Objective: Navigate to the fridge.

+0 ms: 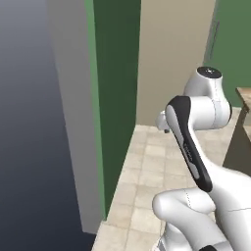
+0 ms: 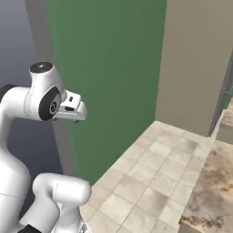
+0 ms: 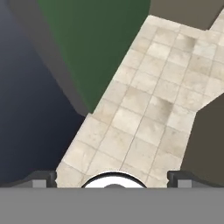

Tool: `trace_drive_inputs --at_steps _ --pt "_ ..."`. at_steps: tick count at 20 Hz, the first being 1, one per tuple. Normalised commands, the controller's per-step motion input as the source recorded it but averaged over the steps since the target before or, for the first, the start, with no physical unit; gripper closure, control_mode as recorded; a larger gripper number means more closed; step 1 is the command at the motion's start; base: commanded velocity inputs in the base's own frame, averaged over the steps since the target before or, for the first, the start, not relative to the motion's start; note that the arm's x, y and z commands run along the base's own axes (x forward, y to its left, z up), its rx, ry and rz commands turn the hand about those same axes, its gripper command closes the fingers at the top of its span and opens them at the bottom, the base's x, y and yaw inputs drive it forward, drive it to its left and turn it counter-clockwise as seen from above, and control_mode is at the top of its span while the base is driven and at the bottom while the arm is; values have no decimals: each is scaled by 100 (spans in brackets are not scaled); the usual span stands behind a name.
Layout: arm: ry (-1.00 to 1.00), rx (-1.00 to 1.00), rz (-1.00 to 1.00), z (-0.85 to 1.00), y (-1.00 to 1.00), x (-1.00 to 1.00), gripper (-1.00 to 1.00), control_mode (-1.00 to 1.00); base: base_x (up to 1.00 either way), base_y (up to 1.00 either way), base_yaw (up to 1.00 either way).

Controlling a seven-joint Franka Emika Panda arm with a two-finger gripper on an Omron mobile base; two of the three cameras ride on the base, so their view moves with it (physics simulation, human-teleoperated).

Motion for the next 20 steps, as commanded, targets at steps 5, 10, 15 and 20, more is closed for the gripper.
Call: trace_drive_inputs --at_steps 5,10,15,20 --pt "0 0 0 0 0 0 -100 100 99 0 -54" --pt "0 0 0 0 0 0 -100 100 100 0 -48" --pt "0 0 0 0 0 0 -100 100 100 23 -44" --pt "0 0 0 0 0 0 -100 100 100 30 -43"
